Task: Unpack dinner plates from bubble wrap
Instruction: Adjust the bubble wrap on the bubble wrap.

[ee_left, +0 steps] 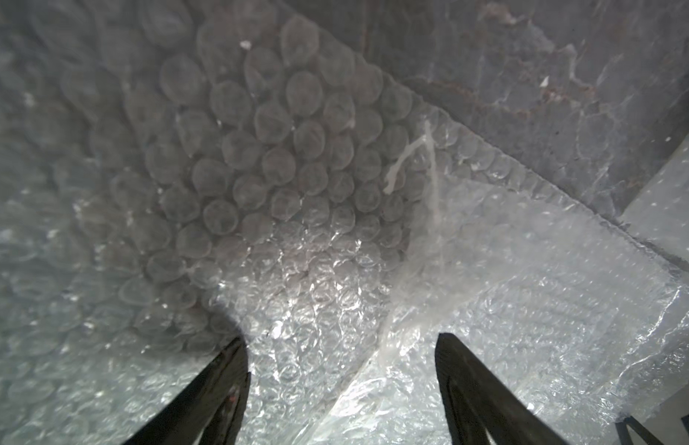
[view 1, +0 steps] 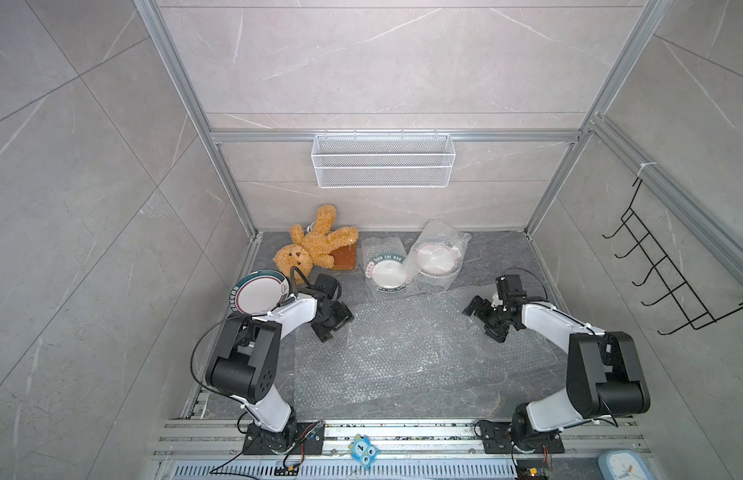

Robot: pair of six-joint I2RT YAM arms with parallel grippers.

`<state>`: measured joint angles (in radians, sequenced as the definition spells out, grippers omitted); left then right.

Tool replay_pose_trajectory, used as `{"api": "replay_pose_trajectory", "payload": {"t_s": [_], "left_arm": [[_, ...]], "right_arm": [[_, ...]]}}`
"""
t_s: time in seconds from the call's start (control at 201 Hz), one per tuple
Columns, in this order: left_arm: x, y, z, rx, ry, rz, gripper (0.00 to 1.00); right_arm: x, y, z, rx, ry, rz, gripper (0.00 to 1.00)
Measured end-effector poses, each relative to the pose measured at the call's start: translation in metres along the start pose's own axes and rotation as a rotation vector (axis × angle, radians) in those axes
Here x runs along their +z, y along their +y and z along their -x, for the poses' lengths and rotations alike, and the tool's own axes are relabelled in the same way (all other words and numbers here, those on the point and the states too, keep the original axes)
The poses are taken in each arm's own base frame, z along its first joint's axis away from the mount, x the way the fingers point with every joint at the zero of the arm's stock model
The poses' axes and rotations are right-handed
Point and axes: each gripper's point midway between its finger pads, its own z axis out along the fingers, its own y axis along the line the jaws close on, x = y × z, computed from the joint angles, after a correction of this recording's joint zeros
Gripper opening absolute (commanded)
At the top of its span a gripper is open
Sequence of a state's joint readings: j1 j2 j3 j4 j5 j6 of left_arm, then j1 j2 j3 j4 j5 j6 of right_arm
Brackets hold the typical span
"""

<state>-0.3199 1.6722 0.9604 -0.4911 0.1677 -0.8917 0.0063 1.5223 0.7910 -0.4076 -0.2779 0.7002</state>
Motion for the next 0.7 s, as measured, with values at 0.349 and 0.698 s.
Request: {"api": "replay_pose_trajectory", "payload": {"t_s": [0.349, 0.698], "left_arm": [[0.007, -0.037, 0.025, 0.045, -0.034, -0.097, 0.78], [-0.015, -0.034, -0.012, 0.107, -0.005, -0.237, 0.75]], "right_arm": [[-0.013, -0.017, 0.004, 0.110, -0.035, 0.088, 1.00], [-0.046, 0.028, 0.029, 0.049, -0.074, 0.229, 1.00]]}}
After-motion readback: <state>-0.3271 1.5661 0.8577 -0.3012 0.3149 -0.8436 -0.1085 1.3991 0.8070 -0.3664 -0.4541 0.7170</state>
